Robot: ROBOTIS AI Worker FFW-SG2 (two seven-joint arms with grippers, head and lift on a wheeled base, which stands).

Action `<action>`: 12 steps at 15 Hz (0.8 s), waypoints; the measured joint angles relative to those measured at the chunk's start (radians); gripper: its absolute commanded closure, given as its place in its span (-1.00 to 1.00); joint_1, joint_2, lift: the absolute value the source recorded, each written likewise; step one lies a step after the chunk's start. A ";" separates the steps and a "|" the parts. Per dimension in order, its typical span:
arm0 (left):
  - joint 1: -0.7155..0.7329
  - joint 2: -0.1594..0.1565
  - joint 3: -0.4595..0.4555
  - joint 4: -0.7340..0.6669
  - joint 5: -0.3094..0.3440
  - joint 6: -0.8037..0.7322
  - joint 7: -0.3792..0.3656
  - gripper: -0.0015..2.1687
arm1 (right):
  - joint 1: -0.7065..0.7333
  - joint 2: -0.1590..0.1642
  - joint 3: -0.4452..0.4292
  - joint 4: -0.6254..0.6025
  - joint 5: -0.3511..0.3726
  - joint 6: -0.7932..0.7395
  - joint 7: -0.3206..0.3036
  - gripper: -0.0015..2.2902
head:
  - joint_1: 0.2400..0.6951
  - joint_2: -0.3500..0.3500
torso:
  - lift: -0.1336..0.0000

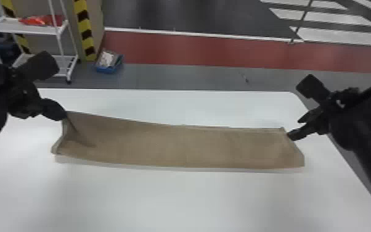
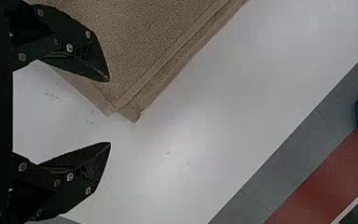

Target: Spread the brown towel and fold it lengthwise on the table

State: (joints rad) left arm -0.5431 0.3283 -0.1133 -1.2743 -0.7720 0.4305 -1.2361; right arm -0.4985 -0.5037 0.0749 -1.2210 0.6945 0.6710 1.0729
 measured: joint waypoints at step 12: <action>0.001 0.029 0.009 0.011 0.033 -0.048 0.033 0.57 | 0.090 -0.071 -0.160 -0.013 -0.006 -0.074 -0.044 -0.70 | 1.00 -0.60 | -0.86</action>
State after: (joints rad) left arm -0.5417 0.3575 -0.1043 -1.2637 -0.7388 0.3829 -1.2031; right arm -0.4082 -0.5742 -0.0850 -1.2345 0.6889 0.5970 1.0294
